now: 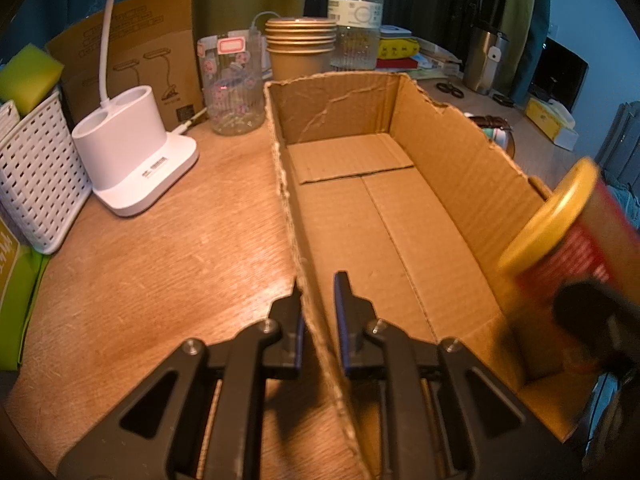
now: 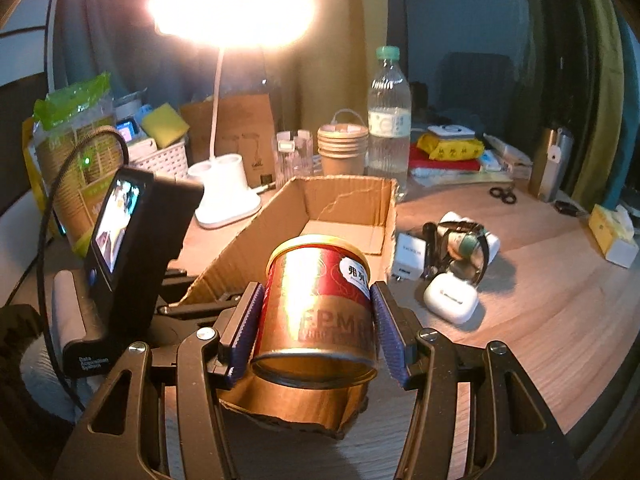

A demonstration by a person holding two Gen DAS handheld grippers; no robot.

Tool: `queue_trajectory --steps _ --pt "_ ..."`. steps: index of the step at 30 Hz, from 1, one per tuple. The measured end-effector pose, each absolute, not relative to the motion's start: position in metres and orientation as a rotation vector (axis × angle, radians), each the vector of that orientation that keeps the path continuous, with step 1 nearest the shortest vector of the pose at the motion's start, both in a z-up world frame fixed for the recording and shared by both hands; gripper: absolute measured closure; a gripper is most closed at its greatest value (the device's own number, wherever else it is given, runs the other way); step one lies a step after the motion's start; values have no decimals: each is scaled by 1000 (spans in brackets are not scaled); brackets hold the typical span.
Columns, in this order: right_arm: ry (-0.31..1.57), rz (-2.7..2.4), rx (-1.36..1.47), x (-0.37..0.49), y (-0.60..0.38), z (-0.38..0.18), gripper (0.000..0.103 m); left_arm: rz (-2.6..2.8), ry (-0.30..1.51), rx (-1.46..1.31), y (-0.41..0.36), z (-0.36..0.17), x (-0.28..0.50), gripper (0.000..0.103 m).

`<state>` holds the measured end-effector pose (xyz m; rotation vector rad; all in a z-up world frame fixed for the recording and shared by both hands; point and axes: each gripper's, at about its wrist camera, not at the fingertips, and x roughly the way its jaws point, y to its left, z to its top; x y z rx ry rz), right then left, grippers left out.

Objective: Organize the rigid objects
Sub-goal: 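Lift the tin with the right tool and carry it into the box, then open the right tool to release the tin inside the box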

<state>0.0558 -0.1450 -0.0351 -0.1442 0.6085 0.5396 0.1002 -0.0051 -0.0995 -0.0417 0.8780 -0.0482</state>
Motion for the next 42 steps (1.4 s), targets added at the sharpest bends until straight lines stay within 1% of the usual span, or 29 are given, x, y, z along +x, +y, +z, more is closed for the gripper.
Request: queue_trajectory --steps 7,17,21,42 --pt "662 556 -159 61 -139 -48 46 -48 878 -41 -5 -100 100 89" --pt "666 565 -164 59 -140 -47 46 -47 880 -42 -6 -98 99 89" --pt "668 579 -122 61 -145 -45 46 -47 880 -41 -7 -98 100 89" --pt "569 494 -28 61 -187 -15 45 -47 880 -41 -7 -98 100 89"
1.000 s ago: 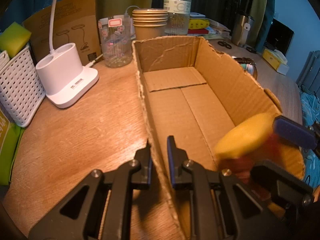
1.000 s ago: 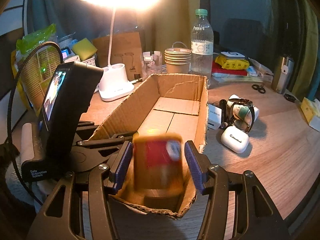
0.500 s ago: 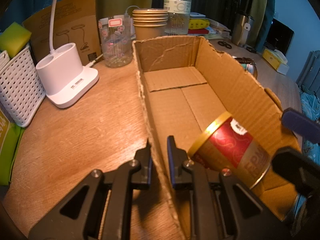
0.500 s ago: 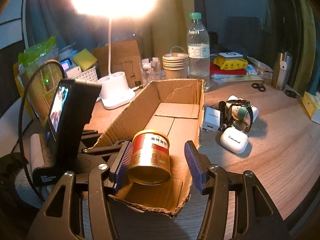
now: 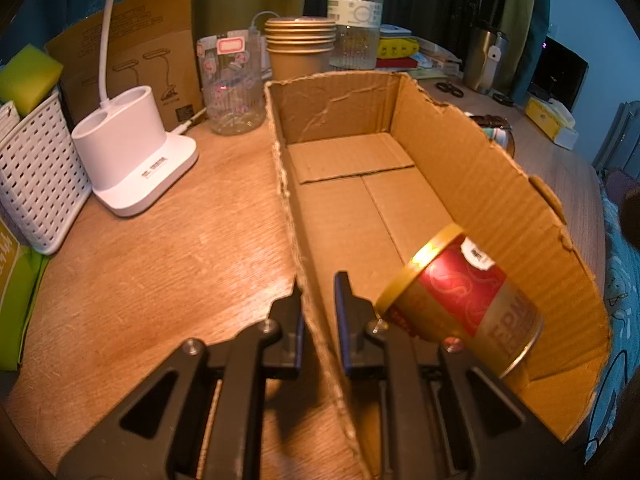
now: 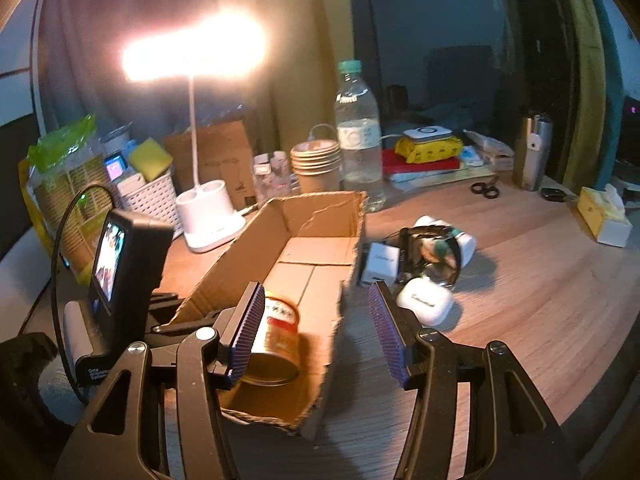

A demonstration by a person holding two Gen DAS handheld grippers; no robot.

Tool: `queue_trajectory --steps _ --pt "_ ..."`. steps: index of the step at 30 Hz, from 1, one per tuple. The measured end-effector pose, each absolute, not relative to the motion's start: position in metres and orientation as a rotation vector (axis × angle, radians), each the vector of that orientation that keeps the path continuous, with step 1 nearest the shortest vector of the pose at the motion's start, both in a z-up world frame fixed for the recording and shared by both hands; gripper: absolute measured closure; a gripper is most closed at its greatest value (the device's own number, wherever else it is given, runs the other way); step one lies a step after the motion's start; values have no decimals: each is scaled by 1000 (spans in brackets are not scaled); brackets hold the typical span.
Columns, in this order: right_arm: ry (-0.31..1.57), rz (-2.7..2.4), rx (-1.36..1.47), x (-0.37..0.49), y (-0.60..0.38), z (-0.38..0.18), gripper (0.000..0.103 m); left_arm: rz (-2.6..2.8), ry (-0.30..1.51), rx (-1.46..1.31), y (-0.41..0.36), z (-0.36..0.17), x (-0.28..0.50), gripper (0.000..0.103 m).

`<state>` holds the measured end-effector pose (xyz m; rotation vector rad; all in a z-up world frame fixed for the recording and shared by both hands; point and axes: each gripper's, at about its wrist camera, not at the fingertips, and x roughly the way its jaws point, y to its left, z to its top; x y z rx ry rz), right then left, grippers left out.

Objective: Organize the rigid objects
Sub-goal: 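Open the right tool to release the tin inside the box, then move the right tool to the white earbuds case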

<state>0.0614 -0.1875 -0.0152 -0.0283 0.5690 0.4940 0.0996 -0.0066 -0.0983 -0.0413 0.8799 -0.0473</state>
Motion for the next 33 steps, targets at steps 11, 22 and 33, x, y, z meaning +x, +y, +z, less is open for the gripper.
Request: queue_trajectory --steps 11,22,33 --pt "565 386 -1 82 -219 -19 45 -48 880 -41 -7 -98 100 89" --pt "643 326 -5 120 -229 -52 45 -48 879 -39 -7 -99 100 89" --pt "740 297 -48 153 -223 -73 45 -48 879 -40 -7 -99 100 89"
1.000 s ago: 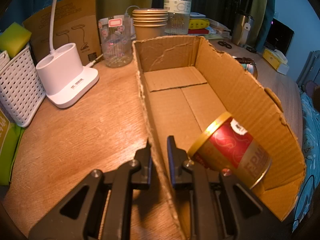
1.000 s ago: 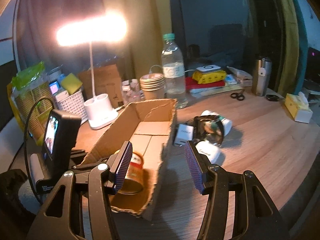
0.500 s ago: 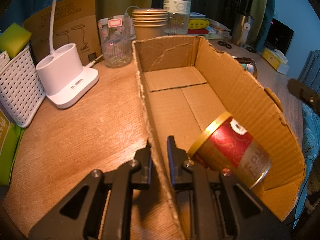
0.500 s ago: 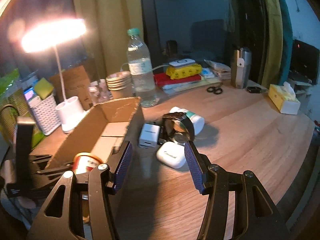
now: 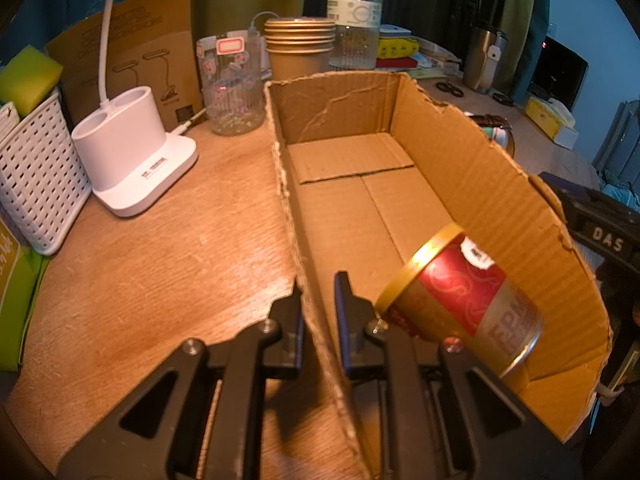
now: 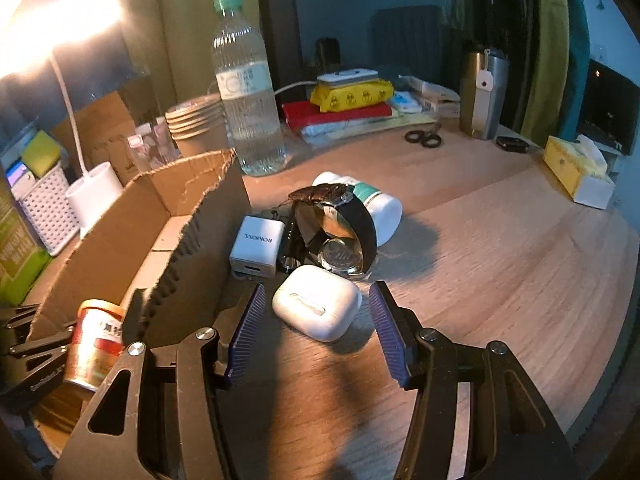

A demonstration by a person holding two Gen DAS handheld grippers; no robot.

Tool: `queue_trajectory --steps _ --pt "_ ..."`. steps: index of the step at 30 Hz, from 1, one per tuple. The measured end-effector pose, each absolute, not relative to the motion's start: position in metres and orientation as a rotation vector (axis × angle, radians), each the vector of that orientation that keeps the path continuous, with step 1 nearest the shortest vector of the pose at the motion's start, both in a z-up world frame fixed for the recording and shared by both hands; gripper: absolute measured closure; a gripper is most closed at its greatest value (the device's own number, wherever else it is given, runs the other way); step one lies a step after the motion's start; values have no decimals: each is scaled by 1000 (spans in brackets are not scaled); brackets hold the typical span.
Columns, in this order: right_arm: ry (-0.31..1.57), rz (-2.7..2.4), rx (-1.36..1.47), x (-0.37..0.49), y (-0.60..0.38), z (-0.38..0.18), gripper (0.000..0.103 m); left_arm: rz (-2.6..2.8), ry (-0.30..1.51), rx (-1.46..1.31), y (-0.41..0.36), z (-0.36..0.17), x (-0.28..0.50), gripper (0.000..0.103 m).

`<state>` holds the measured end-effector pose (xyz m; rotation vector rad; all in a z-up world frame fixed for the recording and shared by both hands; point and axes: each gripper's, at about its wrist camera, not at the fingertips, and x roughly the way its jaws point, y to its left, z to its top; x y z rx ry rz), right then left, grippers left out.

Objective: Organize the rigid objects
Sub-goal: 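Move the right tool to the white earbuds case, then grasp the white earbuds case with the right tool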

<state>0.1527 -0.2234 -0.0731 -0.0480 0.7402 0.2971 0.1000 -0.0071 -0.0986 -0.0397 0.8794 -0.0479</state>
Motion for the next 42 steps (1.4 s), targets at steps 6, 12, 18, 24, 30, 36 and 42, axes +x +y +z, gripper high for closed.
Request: queue_trajectory --steps 6,12,18,24,30,36,42 --pt "767 289 -77 161 -217 -79 45 -48 879 -40 -7 -99 100 89" --pt "783 286 -94 168 -212 -82 45 -48 879 -40 -7 -99 100 89" --pt "792 275 -113 173 -208 -84 44 -48 879 -40 -7 -99 100 89" --pt "837 259 -130 182 -206 -91 41 -47 879 -40 -7 -99 100 89" --pt "881 259 -134 188 -205 -97 41 -47 879 -40 -7 -99 100 89" --pt "880 258 -131 187 -205 -96 42 -47 879 -40 -7 -99 100 89" --pt "856 270 -105 185 -207 -92 43 -47 879 -40 -7 -99 100 89"
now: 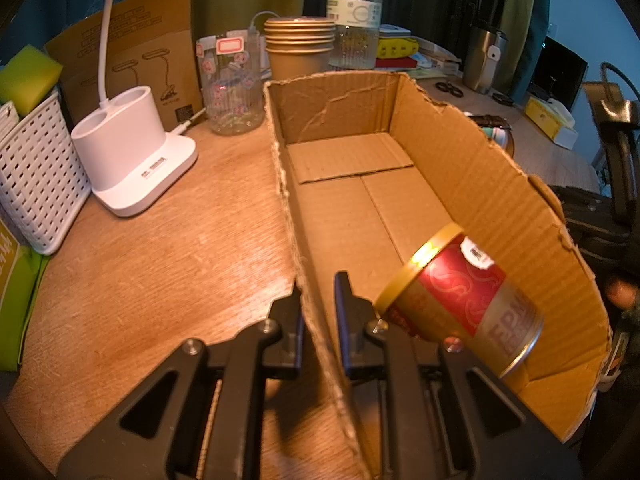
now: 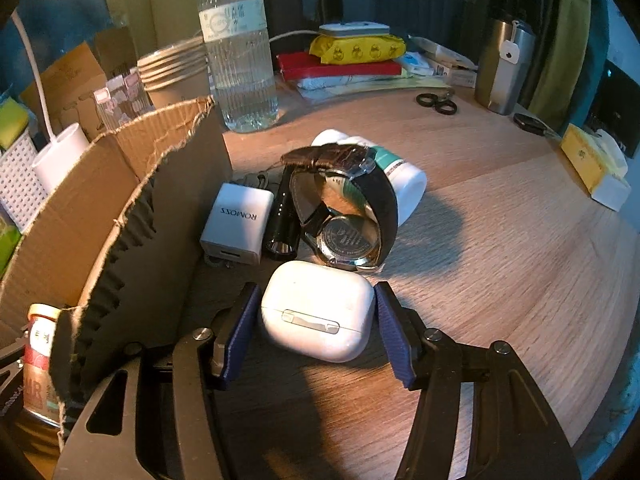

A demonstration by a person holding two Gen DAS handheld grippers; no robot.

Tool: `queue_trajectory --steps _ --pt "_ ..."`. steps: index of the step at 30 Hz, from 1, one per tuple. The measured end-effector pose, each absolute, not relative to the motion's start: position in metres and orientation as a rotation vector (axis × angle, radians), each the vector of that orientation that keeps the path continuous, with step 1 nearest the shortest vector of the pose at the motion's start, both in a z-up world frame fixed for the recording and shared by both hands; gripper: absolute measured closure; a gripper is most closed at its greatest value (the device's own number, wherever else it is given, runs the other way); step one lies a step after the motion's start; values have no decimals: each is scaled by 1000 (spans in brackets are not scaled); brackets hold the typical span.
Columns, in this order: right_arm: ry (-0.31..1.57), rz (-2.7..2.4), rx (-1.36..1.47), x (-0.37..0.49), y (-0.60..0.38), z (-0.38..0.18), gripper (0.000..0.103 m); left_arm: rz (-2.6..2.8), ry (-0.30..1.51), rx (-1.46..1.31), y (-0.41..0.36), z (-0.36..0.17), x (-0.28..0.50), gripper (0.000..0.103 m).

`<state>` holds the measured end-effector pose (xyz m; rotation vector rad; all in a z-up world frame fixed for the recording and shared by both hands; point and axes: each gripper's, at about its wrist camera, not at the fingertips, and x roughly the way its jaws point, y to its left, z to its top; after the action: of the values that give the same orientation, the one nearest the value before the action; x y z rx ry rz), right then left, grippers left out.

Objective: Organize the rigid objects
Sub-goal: 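Grasp the white earbuds case with the right tool, then carry the earbuds case over the box with the right tool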

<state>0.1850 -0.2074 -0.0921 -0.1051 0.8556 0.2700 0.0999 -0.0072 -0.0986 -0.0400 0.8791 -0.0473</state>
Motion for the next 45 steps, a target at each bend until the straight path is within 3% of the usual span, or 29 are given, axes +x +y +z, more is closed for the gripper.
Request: queue_trajectory --steps 45 --pt "591 379 -121 108 -189 -12 43 -47 879 -40 -7 -99 100 89"
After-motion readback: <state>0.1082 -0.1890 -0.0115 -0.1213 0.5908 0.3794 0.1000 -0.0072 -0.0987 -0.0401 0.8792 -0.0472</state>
